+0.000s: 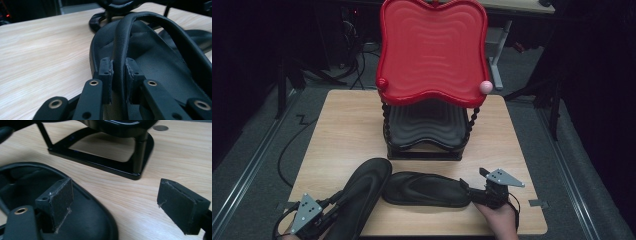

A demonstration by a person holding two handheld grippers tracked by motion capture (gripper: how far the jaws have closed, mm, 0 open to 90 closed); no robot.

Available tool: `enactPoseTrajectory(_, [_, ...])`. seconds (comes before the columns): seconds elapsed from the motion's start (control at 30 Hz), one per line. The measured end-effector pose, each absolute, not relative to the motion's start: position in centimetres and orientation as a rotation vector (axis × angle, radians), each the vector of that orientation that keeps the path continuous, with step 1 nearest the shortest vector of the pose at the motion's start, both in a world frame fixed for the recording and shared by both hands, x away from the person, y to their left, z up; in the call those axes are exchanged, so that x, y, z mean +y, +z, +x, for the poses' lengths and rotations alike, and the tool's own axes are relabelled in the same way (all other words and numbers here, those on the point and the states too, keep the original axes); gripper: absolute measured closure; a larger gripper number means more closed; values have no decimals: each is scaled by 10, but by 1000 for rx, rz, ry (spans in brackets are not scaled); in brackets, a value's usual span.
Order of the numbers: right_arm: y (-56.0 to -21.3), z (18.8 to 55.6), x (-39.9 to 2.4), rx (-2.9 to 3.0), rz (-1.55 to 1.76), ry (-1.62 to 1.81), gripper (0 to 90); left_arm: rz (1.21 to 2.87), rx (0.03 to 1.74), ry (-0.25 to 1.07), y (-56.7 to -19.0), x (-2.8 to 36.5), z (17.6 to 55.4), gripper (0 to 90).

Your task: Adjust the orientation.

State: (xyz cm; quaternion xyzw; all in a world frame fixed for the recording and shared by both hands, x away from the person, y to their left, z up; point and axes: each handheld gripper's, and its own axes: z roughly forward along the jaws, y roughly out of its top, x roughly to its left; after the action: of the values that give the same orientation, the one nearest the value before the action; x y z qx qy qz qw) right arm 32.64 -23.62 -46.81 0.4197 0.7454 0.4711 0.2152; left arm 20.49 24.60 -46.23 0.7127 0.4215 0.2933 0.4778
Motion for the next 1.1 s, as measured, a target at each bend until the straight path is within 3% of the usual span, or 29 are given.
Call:
enactPoseTrajectory(0.57, [-453, 281, -209, 2055, 1066, 1379, 149, 1733, 856, 633, -445, 170, 235, 780])
enactPoseTrajectory(1.1, [-434, 268, -192, 2040, 993, 1509, 190, 1715, 881, 692, -443, 109, 263, 780])
